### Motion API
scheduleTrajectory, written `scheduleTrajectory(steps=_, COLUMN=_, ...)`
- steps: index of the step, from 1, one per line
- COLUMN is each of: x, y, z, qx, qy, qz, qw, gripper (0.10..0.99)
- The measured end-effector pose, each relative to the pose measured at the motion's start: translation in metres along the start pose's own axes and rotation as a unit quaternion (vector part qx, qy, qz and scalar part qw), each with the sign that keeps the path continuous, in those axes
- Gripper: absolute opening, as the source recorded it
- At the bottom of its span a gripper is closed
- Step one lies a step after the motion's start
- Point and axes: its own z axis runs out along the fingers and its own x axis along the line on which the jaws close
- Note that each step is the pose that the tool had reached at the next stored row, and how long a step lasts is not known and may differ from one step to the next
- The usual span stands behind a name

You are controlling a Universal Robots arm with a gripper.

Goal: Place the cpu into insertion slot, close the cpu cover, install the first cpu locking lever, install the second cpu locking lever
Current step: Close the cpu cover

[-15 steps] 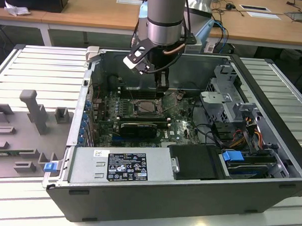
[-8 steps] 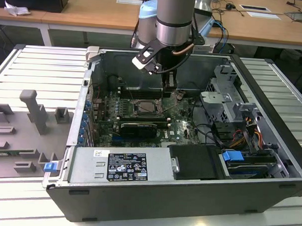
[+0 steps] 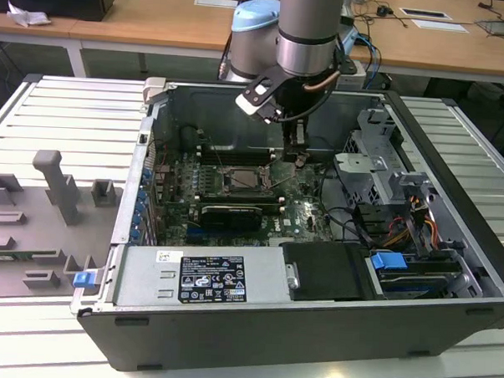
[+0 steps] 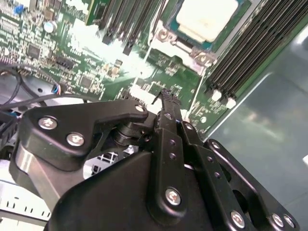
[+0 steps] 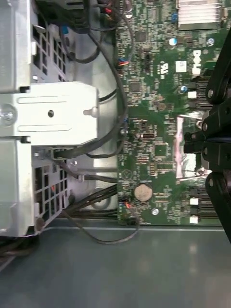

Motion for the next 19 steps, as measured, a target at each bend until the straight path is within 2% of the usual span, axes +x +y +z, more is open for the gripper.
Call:
scheduleTrajectory(steps=8, x=0.0003, y=0.0213, z=0.0017, qx=0.0007, qy=-0.0001, qz=0.0, qw=1.0, gripper=0.106)
scheduleTrajectory(steps=10, x=0.0004, y=0.0239, z=0.0025, qx=0.0009, qy=0.0, qz=0.0, qw=1.0, gripper=0.106)
scheduleTrajectory(steps=12, x=0.0007, y=0.0291, z=0.0066, qx=0.0016, qy=0.0, qz=-0.001, qw=1.0, gripper=0.106)
scheduleTrajectory(steps=15, x=0.0006, y=0.0298, z=0.0143, qx=0.0021, qy=0.0, qz=-0.001, qw=1.0, gripper=0.106)
scheduleTrajectory(steps=19, x=0.0005, y=0.0287, z=0.0171, qx=0.0039, qy=-0.0001, qz=-0.001, qw=1.0, gripper=0.106)
